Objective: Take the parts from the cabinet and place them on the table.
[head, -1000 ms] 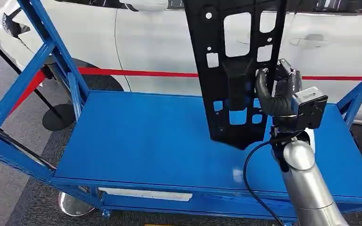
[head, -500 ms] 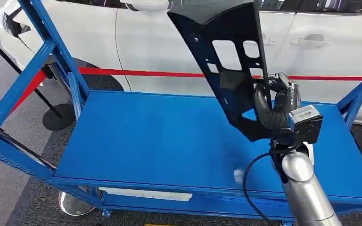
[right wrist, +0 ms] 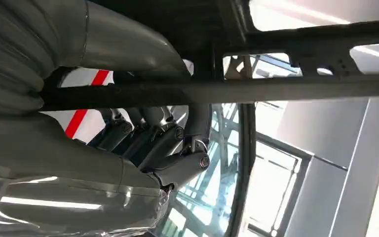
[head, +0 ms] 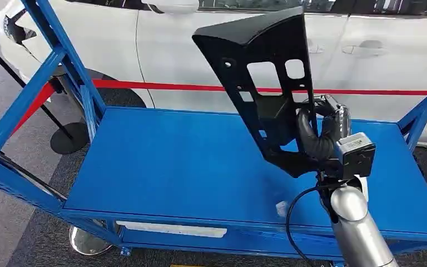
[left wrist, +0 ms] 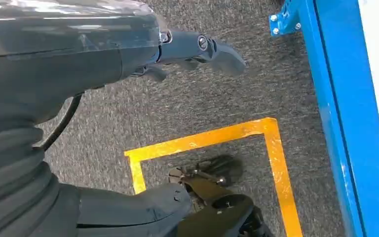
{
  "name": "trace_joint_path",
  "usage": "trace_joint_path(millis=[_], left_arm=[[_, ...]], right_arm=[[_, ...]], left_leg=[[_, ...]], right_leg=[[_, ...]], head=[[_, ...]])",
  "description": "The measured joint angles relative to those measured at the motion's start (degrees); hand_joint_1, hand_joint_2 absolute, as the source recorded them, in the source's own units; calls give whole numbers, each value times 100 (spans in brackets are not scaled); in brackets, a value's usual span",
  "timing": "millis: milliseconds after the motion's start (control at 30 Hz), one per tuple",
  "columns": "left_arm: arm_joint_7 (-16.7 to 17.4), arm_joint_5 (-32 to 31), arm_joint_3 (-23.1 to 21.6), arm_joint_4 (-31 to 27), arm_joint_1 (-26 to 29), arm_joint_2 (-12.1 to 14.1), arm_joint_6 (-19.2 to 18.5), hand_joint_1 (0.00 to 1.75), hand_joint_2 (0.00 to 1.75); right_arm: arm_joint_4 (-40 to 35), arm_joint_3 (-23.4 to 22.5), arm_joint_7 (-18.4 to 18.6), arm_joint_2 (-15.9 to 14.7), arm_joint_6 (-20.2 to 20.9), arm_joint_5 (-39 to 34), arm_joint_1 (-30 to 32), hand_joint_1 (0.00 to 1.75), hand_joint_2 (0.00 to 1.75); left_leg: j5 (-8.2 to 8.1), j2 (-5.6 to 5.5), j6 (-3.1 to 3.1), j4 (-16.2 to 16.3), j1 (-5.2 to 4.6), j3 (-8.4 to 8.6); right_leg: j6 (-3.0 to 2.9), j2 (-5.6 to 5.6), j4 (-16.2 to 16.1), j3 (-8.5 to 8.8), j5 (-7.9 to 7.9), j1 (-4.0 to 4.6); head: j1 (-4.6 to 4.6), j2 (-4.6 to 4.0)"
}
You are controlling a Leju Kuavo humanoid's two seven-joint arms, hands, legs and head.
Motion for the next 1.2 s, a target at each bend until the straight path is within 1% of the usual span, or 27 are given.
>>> trace_joint_path(millis=[167, 300, 433, 533, 900, 1000, 1100, 1200], left_arm=[[22, 48, 33, 0, 0, 13, -118, 0, 175], [24, 59, 48, 0, 2, 22, -144, 0, 175], [-4, 118, 81, 0, 16, 26, -144, 0, 175], [-13, 203, 131, 0, 18, 31, -171, 0, 175], [-9, 251, 234, 0, 23, 50, -179, 0, 175], [90, 282, 282, 0, 21, 59, -247, 0, 175], [111, 188, 282, 0, 21, 77, -273, 0, 175], [140, 177, 282, 0, 22, 94, -295, 0, 175]], right_arm=[[0, 0, -37, 41, 52, -70, 2, 175, 175], [-24, 0, -74, 70, 83, -219, 2, 175, 175], [-227, -55, -210, 118, 101, -555, 128, 175, 175], [-400, -138, -267, 125, 96, -614, 258, 175, 175], [-586, -240, -278, 157, 94, -625, 419, 175, 175], [-588, -258, -293, 173, 151, -746, 411, 175, 175], [-642, -269, -326, 203, 216, -924, 376, 175, 175], [-765, -332, -282, 210, 260, -1124, 278, 175, 175]], left_leg=[[0, 0, 0, 0, 0, -1], [0, 0, 0, 0, 0, 0], [0, -1, 0, 0, 0, 0], [-1, -2, 0, -1, 0, -1], [0, 0, 0, -1, 0, 0], [-1, -1, 0, 3, -3, -1], [-2, -1, 2, 5, -9, -2], [-9, -1, 11, 11, -21, -2]], right_leg=[[0, 0, 0, 0, 0, 0], [0, 0, 0, -1, 0, 0], [0, -2, 0, -1, -1, 0], [0, -2, 0, -1, -1, 0], [0, -1, 0, 0, -1, 0], [1, -2, -1, 1, 0, -3], [1, -2, -1, 0, 0, -9], [5, -2, -1, 0, -2, -31]], head=[[0, 0], [0, 0], [-2, 0], [0, 0], [0, 0], [0, 0], [0, 0], [0, 0]])
